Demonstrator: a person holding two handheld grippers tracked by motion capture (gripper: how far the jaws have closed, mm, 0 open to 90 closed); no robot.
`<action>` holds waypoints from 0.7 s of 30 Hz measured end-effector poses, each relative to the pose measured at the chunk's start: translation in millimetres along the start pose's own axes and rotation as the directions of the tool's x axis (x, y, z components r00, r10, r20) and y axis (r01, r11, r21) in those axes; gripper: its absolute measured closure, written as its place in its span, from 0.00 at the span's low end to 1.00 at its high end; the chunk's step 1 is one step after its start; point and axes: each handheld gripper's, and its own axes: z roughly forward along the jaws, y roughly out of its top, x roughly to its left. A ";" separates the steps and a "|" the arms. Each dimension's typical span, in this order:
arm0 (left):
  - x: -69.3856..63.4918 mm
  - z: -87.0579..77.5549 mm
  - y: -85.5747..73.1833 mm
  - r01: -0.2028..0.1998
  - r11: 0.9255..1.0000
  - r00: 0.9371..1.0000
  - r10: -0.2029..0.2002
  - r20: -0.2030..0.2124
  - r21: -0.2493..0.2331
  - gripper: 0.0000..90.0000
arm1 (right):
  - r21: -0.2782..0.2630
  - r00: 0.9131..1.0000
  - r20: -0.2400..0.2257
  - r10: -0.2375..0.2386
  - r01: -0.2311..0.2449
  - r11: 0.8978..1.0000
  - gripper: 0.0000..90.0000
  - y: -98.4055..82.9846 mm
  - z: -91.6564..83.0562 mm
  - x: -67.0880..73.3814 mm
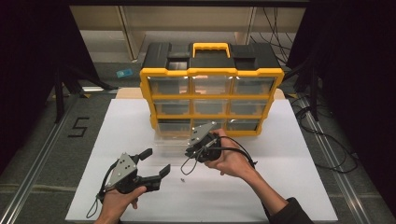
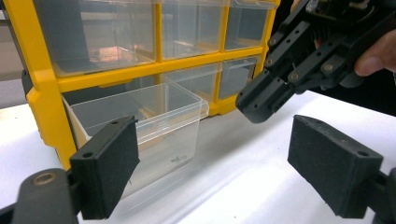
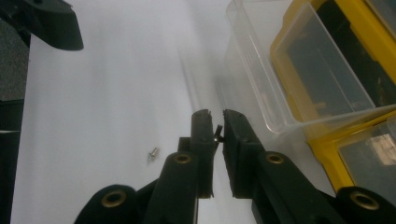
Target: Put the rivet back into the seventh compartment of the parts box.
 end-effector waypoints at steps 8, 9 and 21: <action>0.3 0.1 0.2 -0.001 1.000 1.000 0.001 0.000 -0.005 0.18 | -0.031 1.000 0.008 0.000 0.000 1.000 0.92 6.1 -3.3 -5.5; 0.1 0.0 0.3 -0.001 1.000 1.000 0.001 -0.001 -0.004 0.18 | -0.035 1.000 0.009 0.003 -0.003 0.999 0.92 6.7 -3.5 -5.7; -0.6 0.0 0.1 0.007 1.000 1.000 -0.007 0.002 0.002 0.18 | -0.063 1.000 0.024 0.007 -0.006 0.998 0.92 11.2 -4.8 -9.5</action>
